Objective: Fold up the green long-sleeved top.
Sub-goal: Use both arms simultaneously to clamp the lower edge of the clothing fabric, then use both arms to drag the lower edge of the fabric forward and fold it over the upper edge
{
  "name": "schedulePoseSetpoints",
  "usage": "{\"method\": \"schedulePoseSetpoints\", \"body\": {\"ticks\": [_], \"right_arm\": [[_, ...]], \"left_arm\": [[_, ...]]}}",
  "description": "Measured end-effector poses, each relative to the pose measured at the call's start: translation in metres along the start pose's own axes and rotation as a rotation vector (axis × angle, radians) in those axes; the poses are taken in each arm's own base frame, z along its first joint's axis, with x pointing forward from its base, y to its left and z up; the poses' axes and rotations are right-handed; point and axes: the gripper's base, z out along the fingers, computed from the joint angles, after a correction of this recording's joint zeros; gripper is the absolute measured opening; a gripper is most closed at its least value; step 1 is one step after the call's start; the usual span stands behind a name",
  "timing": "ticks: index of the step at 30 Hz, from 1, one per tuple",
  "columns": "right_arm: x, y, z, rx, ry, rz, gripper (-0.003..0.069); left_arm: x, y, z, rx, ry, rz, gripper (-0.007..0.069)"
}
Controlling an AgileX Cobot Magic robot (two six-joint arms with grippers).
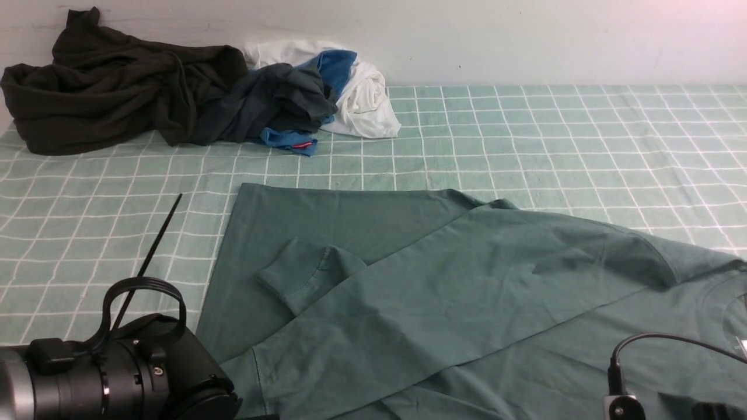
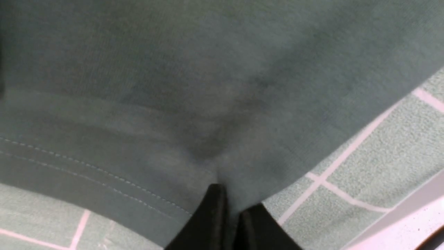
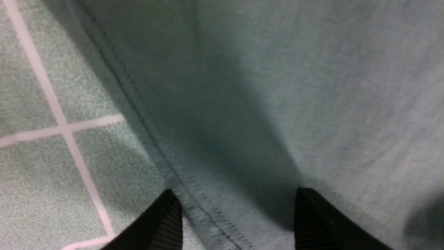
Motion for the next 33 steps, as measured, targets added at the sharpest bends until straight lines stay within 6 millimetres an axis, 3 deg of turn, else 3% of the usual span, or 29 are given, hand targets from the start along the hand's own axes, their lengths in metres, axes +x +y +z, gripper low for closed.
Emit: {"method": "schedulePoseSetpoints", "body": {"ticks": [5, 7, 8, 9, 13, 17, 23, 27, 29, 30, 33], "right_arm": [[0.001, 0.000, 0.000, -0.004, 0.007, -0.001, 0.0294], [0.001, 0.000, 0.001, 0.000, 0.012, -0.010, 0.0200], [0.001, 0.000, 0.001, 0.000, 0.012, -0.009, 0.0192], [0.000, -0.002, -0.002, 0.004, 0.012, -0.006, 0.0129], [-0.003, -0.009, -0.015, 0.021, -0.012, 0.033, 0.0022], [-0.006, -0.015, -0.029, 0.005, -0.022, 0.046, -0.0001], [-0.009, -0.031, -0.052, -0.018, -0.004, 0.035, -0.0002], [-0.002, -0.071, -0.081, 0.034, -0.046, 0.150, -0.0003], [0.002, -0.084, -0.088, 0.042, -0.061, 0.191, -0.0003], [0.005, -0.100, -0.095, 0.044, -0.086, 0.245, -0.0003], [0.007, -0.132, -0.101, 0.031, -0.130, 0.322, -0.0003]], "left_arm": [[0.000, 0.000, 0.000, 0.000, 0.000, 0.000, 0.0006], [0.000, 0.000, 0.000, 0.000, 0.000, 0.000, 0.0006], [0.000, 0.000, 0.000, 0.000, 0.000, 0.000, 0.0006], [0.000, 0.000, 0.000, 0.000, 0.000, 0.000, 0.0006], [0.000, 0.000, 0.000, -0.001, 0.000, 0.000, 0.0006], [-0.001, 0.001, -0.002, -0.001, 0.001, -0.001, 0.0006], [-0.005, 0.019, -0.030, -0.002, -0.041, -0.072, 0.0006], [-0.010, 0.064, -0.076, -0.062, -0.144, -0.134, 0.0007], [-0.010, 0.080, -0.089, -0.082, -0.183, -0.159, 0.0008], [-0.012, 0.099, -0.107, -0.109, -0.230, -0.182, 0.0008], [-0.022, 0.133, -0.134, -0.148, -0.307, -0.227, 0.0010]]}}
